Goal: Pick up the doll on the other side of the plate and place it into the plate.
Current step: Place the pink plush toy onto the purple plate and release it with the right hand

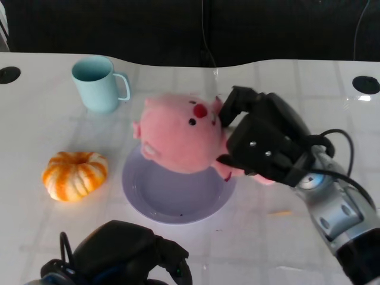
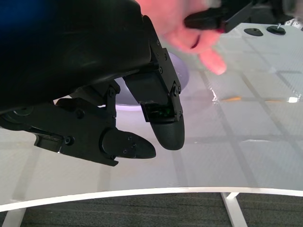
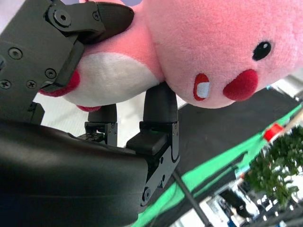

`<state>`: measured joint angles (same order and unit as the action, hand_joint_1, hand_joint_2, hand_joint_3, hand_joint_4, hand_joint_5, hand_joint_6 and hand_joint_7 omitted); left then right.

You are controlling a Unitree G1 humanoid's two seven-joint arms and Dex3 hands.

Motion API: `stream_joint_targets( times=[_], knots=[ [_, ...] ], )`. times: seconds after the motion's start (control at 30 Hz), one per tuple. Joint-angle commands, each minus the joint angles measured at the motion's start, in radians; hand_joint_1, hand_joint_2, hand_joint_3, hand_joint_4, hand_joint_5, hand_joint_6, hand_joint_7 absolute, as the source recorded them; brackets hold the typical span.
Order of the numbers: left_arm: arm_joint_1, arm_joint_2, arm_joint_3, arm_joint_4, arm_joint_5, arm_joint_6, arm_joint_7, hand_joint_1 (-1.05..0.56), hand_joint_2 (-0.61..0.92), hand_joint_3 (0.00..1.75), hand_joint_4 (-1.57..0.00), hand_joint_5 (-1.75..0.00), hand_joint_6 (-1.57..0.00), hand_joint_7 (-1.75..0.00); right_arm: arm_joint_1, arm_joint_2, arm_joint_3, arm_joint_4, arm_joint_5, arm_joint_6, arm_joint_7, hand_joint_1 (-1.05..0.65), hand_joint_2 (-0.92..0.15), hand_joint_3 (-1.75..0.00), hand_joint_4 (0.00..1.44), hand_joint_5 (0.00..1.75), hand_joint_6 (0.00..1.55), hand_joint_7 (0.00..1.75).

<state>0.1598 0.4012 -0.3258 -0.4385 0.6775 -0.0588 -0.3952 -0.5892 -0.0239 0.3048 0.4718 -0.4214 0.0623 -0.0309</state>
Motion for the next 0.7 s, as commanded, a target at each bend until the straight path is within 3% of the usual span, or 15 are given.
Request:
stream_joint_targets(
  times=[0.03,0.07,0.13,0.17,0.2,0.23,0.3,0.43,0.7],
  knots=[
    [0.000,0.003,-0.004,-0.010,0.019,0.002,0.013,-0.23,0.92,0.18,-0.81,-1.24,-0.99,-0.42,-0.050,0.019,0.011,0.050,-0.009,-0.020,-0.023,-0.11,-0.35,-1.26,0.91,1.75,0.77,1.69],
    [0.000,0.001,-0.005,-0.014,0.021,0.005,0.009,-0.23,0.92,0.18,-0.81,-1.24,-0.99,-0.42,-0.056,0.025,0.014,0.064,-0.011,-0.025,-0.031,-0.11,-0.33,-1.29,0.90,1.75,0.79,1.65],
    [0.000,-0.001,-0.004,-0.019,0.026,0.011,0.004,-0.23,0.92,0.15,-0.81,-1.24,-1.00,-0.41,-0.059,0.034,0.020,0.076,-0.016,-0.029,-0.047,-0.11,-0.30,-1.33,0.88,1.73,0.85,1.40],
    [0.000,-0.002,-0.003,-0.020,0.028,0.013,0.003,-0.23,0.92,0.14,-0.81,-1.24,-1.00,-0.40,-0.056,0.040,0.023,0.072,-0.017,-0.024,-0.052,-0.11,-0.38,-1.14,0.81,1.46,0.81,1.13],
    [-0.001,-0.002,-0.003,-0.020,0.030,0.014,0.002,-0.24,0.92,0.14,-0.81,-1.24,-1.00,-0.40,-0.053,0.043,0.025,0.068,-0.018,-0.021,-0.054,-0.13,-0.56,-0.80,0.77,1.07,0.81,0.74],
    [0.000,-0.002,-0.002,-0.017,0.029,0.010,0.006,-0.24,0.92,0.14,-0.80,-1.24,-1.00,-0.40,-0.049,0.047,0.028,0.059,-0.019,-0.011,-0.047,-0.13,-0.66,-0.60,0.78,0.91,0.85,0.52],
    [0.001,-0.001,0.002,-0.007,0.019,-0.003,0.017,-0.23,0.92,0.15,-0.81,-1.24,-1.01,-0.39,-0.043,0.050,0.037,0.047,-0.022,0.004,-0.030,-0.19,-0.84,-0.27,0.68,0.54,0.75,0.16],
    [0.006,0.003,0.006,0.004,0.017,-0.012,0.026,-0.24,0.92,0.18,-0.80,-1.25,-1.01,-0.39,-0.015,0.028,0.062,0.028,-0.036,0.000,0.008,-0.33,-0.91,-0.09,0.50,0.35,0.57,0.01],
    [0.015,0.009,0.005,0.003,0.018,-0.011,0.024,-0.23,0.92,0.18,-0.80,-1.23,-1.01,-0.37,0.060,-0.048,0.088,-0.114,-0.065,0.017,0.100,-0.52,-0.92,-0.13,0.37,0.32,0.47,0.00]
  ],
)
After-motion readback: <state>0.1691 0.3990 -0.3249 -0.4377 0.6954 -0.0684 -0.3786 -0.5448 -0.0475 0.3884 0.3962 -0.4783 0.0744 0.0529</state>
